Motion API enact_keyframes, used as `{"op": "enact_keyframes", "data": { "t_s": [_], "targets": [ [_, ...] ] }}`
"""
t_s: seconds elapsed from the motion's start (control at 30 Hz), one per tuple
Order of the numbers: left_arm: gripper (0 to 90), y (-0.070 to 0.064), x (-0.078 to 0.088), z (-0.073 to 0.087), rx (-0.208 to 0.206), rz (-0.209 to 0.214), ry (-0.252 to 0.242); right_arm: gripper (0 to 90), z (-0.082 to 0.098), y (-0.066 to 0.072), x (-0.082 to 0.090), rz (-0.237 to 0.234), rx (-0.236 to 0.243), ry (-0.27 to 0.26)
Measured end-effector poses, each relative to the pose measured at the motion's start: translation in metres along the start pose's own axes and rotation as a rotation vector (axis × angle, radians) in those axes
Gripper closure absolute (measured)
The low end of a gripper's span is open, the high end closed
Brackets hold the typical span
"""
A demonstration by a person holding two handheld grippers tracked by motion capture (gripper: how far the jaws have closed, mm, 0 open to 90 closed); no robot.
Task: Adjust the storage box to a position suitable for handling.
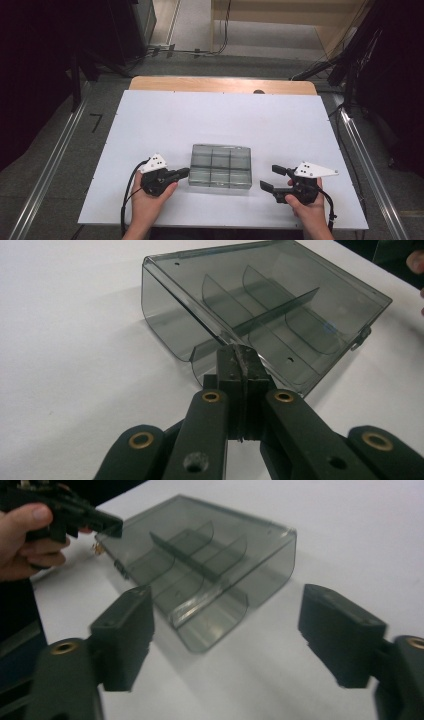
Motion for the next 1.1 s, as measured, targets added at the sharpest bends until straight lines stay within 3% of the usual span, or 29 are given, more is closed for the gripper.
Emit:
{"op": "enact_keyframes", "data": {
  "t_s": [0.07,0.1,0.13,0.2,0.23,0.27,0.4,0.43,0.6,1.1],
  "targets": [
    [90.0,0.000,0.001,0.001,0.004,0.008,-0.006,35.3,0.005,0.001,0.000,-0.006,0.004,0.022],
    [90.0,0.000,0.001,0.001,0.005,0.015,-0.007,44.2,0.008,0.001,-0.002,0.023,0.011,0.035],
    [90.0,-0.001,0.001,0.001,0.004,0.020,-0.010,44.2,0.008,0.001,-0.002,0.023,0.011,0.035],
    [90.0,-0.001,0.001,0.002,0.002,0.027,-0.011,55.0,0.009,0.001,-0.004,0.062,0.016,0.041],
    [90.0,-0.001,0.001,0.002,0.002,0.029,-0.011,69.0,0.010,-0.001,-0.006,0.054,0.003,0.046],
    [90.0,-0.002,0.002,0.002,0.002,0.032,-0.013,74.6,0.011,-0.003,-0.008,0.037,0.003,0.053],
    [90.0,-0.002,0.002,0.004,0.007,0.035,-0.019,86.8,0.014,-0.003,-0.013,0.008,0.031,0.084],
    [90.0,-0.002,0.003,0.004,0.005,0.036,-0.018,88.2,0.015,-0.004,-0.015,-0.023,0.028,0.093],
    [90.0,-0.003,0.003,0.005,0.013,0.042,-0.019,88.4,0.016,-0.002,-0.016,-0.051,0.050,0.116],
    [90.0,-0.009,-0.004,0.004,0.010,0.073,-0.017,88.4,0.018,-0.007,-0.015,-0.044,0.044,0.131]
  ]
}}
Point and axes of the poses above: each handheld gripper's, and its own axes: x roughly backward along the jaws, z roughly out of its underside, y roughly to its left, the point moved 2 cm from there along -x, roughly forward along the jaws, and after that the axes turned 6 degrees about -z, right-handed, at the moved point
